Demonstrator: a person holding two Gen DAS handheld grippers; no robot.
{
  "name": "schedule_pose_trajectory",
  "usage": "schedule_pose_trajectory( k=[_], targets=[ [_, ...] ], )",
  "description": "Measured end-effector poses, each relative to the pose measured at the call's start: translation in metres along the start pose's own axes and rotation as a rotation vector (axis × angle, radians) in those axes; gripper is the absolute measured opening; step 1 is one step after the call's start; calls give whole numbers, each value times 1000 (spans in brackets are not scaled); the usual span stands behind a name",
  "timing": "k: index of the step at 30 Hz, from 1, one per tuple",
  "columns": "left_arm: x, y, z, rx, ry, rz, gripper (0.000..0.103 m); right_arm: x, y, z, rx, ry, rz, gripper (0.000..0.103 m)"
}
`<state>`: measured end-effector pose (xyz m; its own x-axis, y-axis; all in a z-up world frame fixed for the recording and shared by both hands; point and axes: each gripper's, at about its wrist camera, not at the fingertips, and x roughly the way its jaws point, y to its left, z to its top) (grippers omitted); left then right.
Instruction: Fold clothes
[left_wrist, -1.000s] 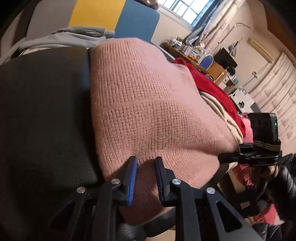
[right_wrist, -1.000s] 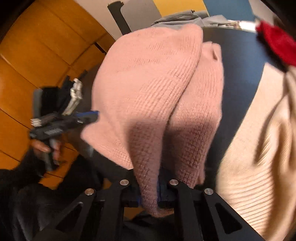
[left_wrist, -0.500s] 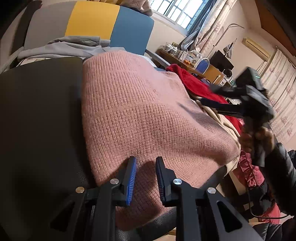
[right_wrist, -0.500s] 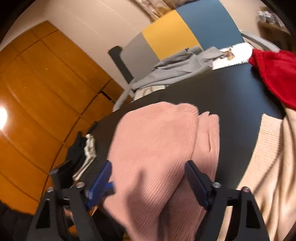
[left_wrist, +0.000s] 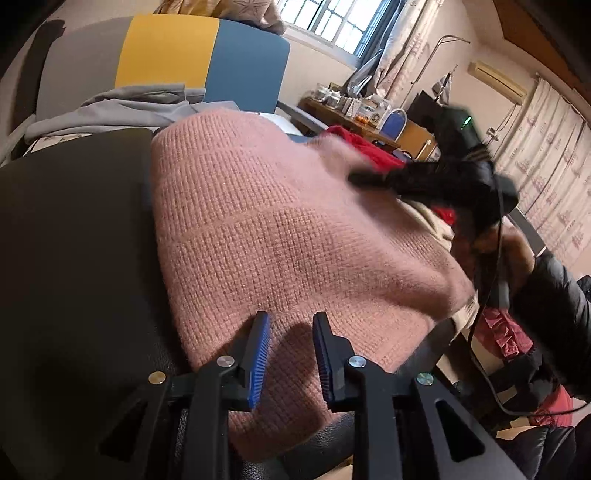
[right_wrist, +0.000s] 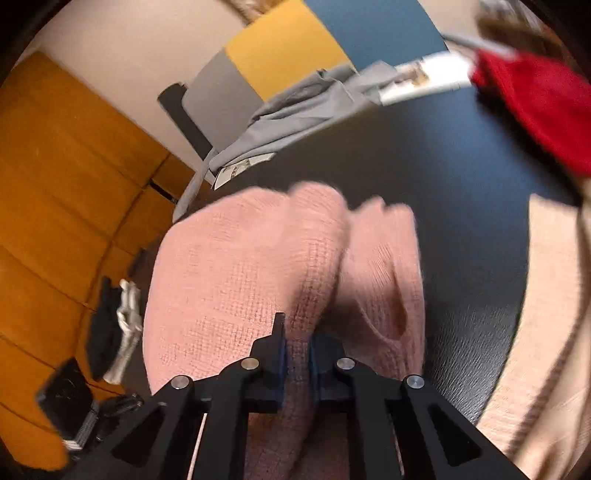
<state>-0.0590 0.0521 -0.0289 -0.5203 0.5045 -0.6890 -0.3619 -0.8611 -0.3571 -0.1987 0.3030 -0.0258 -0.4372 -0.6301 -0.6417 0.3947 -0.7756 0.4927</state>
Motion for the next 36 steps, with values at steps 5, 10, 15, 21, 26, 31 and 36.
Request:
schedule_pose_trajectory(
  k=[5, 10, 15, 21, 26, 31, 36],
  targets=[
    [14, -2, 2, 15, 59, -23, 26, -17, 8, 19, -100, -67, -115, 10],
    [18, -2, 5, -4, 85, -34, 26, 17, -34, 2, -14, 17, -124, 10],
    [6, 6, 28, -57, 37, -67, 26, 17, -48, 0, 35, 18, -91, 14],
    [-9, 10, 75, -34, -83, -10, 26, -17, -22, 15, -38, -62, -77, 27],
    [13, 11, 111, -10, -92, 54, 27, -34, 24, 5, -189, -49, 32, 27],
    [53, 9, 135, 49, -28, 115, 27, -11, 35, -38, -242, 67, -19, 34],
    [91, 23, 134, -15, 47, 148, 28, -3, -3, -78, -170, 4, -43, 25]
  ],
)
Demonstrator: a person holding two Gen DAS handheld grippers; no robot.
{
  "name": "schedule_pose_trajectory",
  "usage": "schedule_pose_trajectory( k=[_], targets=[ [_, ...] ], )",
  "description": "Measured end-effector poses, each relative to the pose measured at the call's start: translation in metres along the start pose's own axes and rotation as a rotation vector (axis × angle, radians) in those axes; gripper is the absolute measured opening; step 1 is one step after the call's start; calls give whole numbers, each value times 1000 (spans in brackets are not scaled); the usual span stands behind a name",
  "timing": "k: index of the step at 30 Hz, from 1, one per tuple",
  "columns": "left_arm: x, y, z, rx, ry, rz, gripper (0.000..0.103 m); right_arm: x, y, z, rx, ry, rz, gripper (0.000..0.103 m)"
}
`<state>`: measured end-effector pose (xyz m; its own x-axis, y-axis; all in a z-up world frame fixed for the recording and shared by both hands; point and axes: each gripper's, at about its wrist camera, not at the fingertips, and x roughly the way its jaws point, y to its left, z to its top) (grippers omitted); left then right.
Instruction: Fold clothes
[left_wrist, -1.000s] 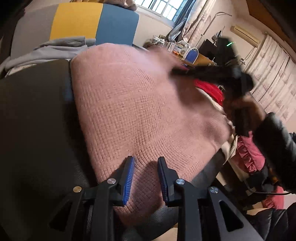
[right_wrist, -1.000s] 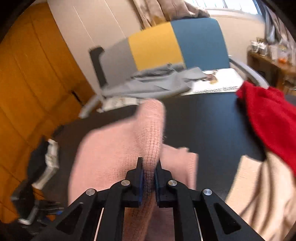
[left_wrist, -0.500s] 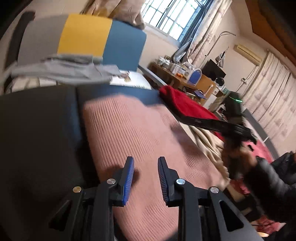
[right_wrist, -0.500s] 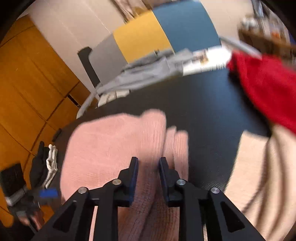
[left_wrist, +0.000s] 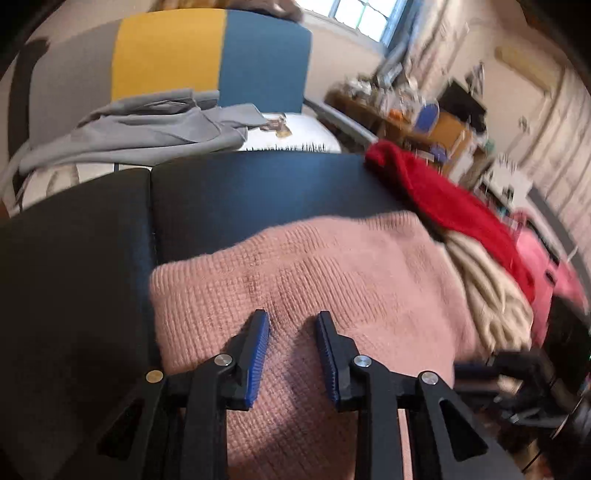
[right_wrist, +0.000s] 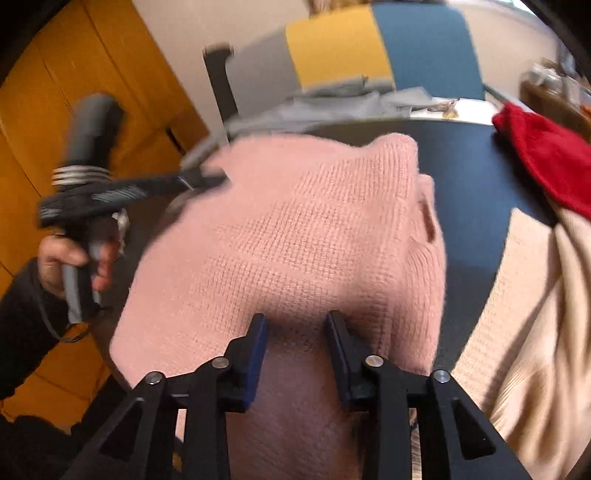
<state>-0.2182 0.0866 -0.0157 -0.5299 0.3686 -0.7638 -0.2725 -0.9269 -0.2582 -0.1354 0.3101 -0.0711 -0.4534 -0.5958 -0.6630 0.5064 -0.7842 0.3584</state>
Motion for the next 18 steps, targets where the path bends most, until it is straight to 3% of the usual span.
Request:
schedule_pose_trajectory(
  k=[4, 9, 11, 12, 13, 14, 16, 18],
  targets=[
    [-7, -3, -3, -3, -25, 8, 28, -4, -11, -9, 62, -54, 34, 19],
    [-58, 22, -16, -151, -134, -146, 29, -12, -15, 2, 131, -14, 75, 19],
    [-77, 38, -28, -188, -161, -186, 36, -22, -14, 11, 166, 1, 92, 24],
    [-82, 44, -34, -201, -163, -204, 38, -29, -14, 15, 167, -13, 102, 29],
    [-80, 48, -38, -215, -152, -219, 43, -37, -13, 18, 164, -34, 113, 47],
    [-77, 53, -42, -228, -142, -234, 47, -45, -13, 22, 160, -55, 124, 73],
    [-73, 61, -50, -255, -120, -264, 49, -57, -20, 29, 182, -87, 154, 96],
    [-68, 69, -59, -282, -98, -294, 50, -60, -33, 34, 220, -93, 157, 96]
  ],
)
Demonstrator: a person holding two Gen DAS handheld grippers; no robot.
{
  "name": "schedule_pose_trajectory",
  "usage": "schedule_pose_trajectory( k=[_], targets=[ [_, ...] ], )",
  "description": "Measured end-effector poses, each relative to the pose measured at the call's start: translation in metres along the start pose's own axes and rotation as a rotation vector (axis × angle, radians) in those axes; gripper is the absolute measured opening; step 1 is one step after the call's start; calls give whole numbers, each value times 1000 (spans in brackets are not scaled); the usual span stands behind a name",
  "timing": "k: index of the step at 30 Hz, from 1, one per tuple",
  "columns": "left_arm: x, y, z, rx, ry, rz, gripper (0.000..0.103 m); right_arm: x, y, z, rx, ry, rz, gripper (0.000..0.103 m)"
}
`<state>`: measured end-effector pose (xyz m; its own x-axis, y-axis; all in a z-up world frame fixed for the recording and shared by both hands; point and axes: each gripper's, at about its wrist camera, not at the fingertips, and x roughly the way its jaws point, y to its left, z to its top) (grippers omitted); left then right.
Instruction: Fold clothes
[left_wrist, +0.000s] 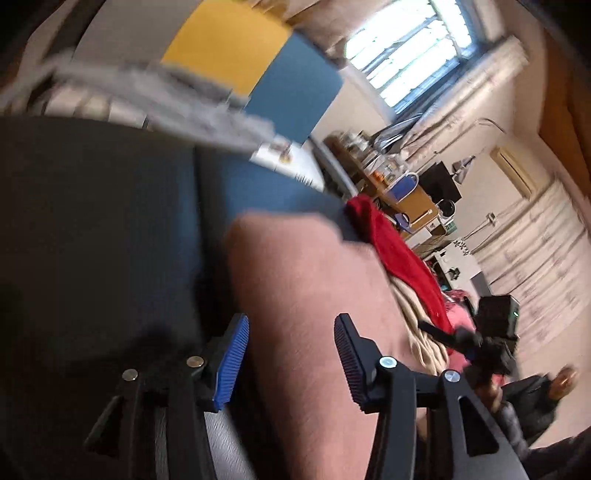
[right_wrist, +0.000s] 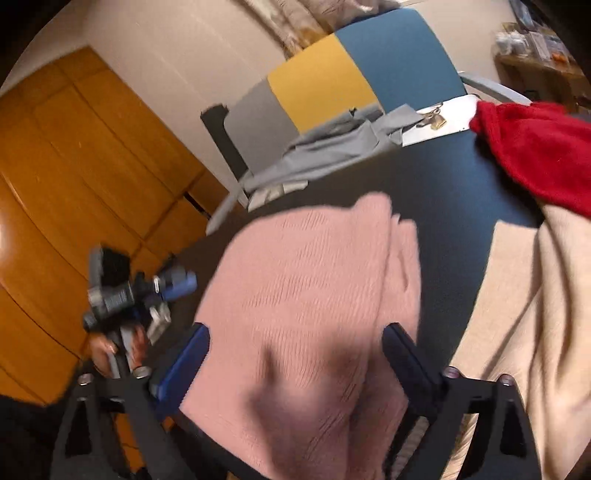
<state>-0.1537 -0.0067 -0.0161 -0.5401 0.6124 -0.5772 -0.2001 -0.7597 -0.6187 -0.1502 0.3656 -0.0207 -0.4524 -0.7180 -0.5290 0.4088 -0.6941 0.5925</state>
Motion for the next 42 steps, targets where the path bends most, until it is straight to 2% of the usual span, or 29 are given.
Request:
schedule_pose_trajectory(
  k=[4, 8, 12, 15, 17, 20, 25, 30, 32, 33, 35, 38, 40, 42],
  targets=[
    [2, 22, -12, -62, 43, -51, 51, 16, -37, 16, 128, 60, 28, 96],
    [7, 35, -17, -91, 76, -94, 56, 39, -60, 19, 181, 146, 31, 96],
    [20, 32, -11, -59, 95, -128, 60, 67, -64, 22, 157, 220, 29, 96],
    [31, 33, -9, -74, 111, -167, 64, 83, -58, 26, 122, 249, 47, 97],
    [39, 32, -7, -77, 112, -185, 70, 94, -52, 29, 103, 268, 67, 97],
    [49, 24, -10, -48, 112, -157, 81, 109, -39, 29, 35, 294, 73, 97],
    [61, 11, -13, 10, 123, -104, 84, 117, -27, 20, -97, 290, 55, 98],
    [59, 6, -15, 23, 109, -62, 84, 129, -2, 16, -222, 333, -78, 103],
    [58, 5, -17, 34, 98, -45, 84, 132, 2, 15, -223, 340, -114, 103],
    [57, 4, -17, 38, 93, -34, 85, 132, 2, 15, -220, 337, -116, 103],
    [56, 2, -18, 42, 79, -7, 92, 130, 1, 14, -214, 324, -110, 103],
    [55, -1, -20, 57, 71, 15, 94, 127, 0, 13, -219, 302, -103, 103],
    [53, -3, -21, 67, 65, 31, 93, 127, -1, 13, -221, 296, -102, 103],
    [52, -6, -21, 77, 60, 43, 86, 127, -2, 14, -220, 300, -107, 103]
  ],
)
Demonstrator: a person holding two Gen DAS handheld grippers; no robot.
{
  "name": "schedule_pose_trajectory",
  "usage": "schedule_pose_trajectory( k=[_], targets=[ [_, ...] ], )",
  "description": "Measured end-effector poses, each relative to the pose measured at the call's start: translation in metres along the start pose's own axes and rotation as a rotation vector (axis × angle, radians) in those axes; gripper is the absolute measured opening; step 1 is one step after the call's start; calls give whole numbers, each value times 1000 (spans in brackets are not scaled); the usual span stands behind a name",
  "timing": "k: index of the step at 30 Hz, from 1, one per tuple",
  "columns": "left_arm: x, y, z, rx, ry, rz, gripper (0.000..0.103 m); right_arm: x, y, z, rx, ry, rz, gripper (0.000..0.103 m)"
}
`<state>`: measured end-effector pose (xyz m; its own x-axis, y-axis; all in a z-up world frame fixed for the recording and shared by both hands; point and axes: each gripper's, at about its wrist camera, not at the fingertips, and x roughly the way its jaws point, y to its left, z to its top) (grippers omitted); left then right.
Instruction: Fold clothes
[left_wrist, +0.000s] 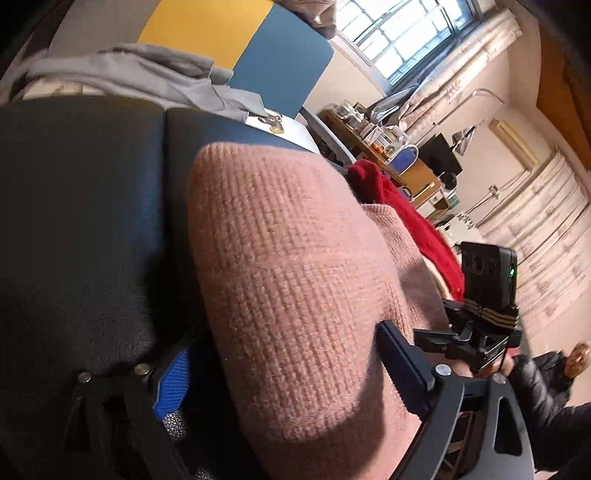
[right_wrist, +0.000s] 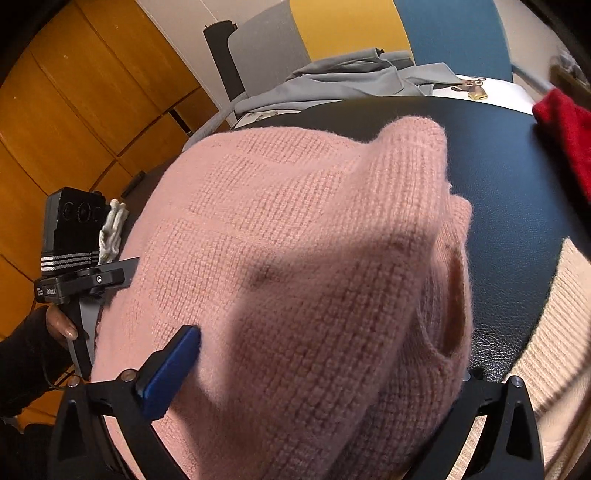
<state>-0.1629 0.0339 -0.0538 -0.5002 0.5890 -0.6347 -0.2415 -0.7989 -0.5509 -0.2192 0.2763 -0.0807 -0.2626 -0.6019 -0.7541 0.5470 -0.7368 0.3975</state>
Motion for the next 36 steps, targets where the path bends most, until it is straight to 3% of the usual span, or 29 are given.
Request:
schedule_pose_trajectory(
  k=[1, 3, 4, 6, 7, 10, 14, 20, 30, 31, 36],
  targets=[
    [-2, -3, 0, 5, -3, 0, 76, 1, 1, 2, -1, 2, -3, 103],
    [-7, -8, -1, 14, -8, 1, 68, 1, 1, 2, 5, -11, 2, 101],
    [-9, -10, -1, 19, -11, 2, 62, 0, -2, 1, 21, -26, 15, 94],
    [-14, -15, -2, 28, -17, 2, 53, -5, -10, -3, 87, -53, 77, 70],
    [-16, -18, -2, 33, -20, 3, 49, -8, -15, -5, 133, -62, 122, 52],
    [-25, -24, -4, 39, -33, -2, 46, -7, -11, -14, 170, -73, 160, 50],
    [-52, -18, -21, -29, -103, -61, 44, -3, -2, -21, 201, -77, 228, 48],
    [-111, -11, -37, -59, -222, -63, 42, 15, 33, -18, 203, -64, 332, 46],
    [-299, 39, -57, -97, -590, 187, 42, 96, 216, 100, -106, 15, 544, 46],
    [-320, 50, -60, -117, -630, 228, 42, 104, 242, 116, -151, 20, 564, 46],
    [-366, 119, -82, -307, -685, 371, 42, 149, 374, 182, -360, 55, 633, 46]
  ],
)
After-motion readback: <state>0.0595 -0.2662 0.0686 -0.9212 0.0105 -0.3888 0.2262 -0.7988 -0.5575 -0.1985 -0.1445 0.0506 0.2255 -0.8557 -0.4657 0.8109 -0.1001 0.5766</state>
